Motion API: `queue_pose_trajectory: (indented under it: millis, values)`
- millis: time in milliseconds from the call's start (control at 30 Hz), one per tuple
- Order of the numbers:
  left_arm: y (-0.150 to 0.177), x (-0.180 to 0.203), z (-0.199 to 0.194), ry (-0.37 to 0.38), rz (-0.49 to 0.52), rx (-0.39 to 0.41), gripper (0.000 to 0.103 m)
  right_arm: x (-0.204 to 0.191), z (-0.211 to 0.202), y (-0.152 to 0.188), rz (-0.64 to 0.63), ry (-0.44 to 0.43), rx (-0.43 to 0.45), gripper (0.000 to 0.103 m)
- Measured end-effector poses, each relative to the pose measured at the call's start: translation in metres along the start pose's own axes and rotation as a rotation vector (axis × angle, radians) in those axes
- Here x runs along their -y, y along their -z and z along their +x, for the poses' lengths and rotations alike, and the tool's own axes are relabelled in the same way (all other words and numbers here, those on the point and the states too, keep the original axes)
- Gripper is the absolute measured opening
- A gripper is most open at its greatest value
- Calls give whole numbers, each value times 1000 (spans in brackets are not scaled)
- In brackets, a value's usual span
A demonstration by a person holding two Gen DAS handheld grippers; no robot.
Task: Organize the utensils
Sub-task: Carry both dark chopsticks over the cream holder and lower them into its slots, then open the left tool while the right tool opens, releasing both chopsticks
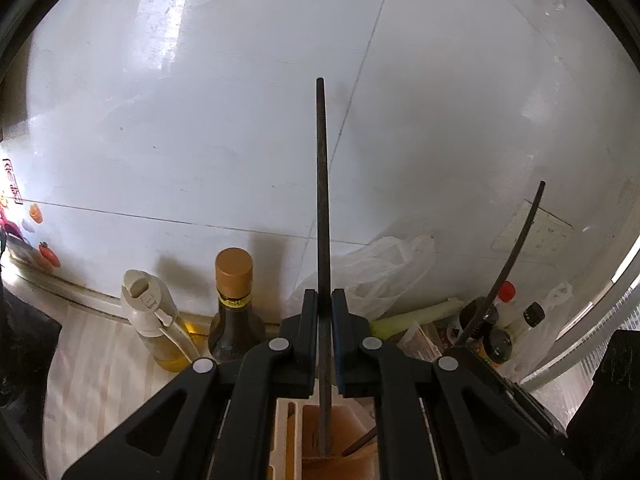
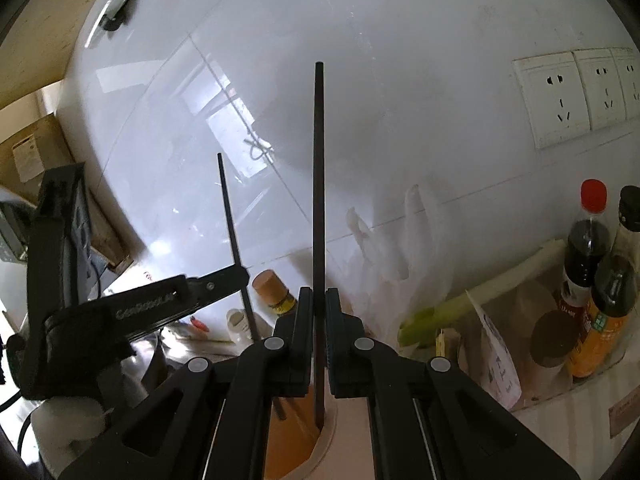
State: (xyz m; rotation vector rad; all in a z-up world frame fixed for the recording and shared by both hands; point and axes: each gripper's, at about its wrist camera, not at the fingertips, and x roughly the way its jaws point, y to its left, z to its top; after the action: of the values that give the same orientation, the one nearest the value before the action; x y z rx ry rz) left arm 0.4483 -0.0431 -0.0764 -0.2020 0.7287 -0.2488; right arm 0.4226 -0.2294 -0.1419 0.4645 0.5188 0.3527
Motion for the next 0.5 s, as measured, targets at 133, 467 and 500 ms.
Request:
queue_pose_trajectory:
  millis: [133,467,500]
  values:
    - [5,2,-5,-3,15,6,6,-2,-7,2,-17,-23,-19,6]
    - [2,-3,-51,-26,-10,44,74,-6,-32,4,-30,-23,-73,24]
    - [1,-2,-59,-34,-7,59,80,-5,-34,3,-29,-24,-70,35]
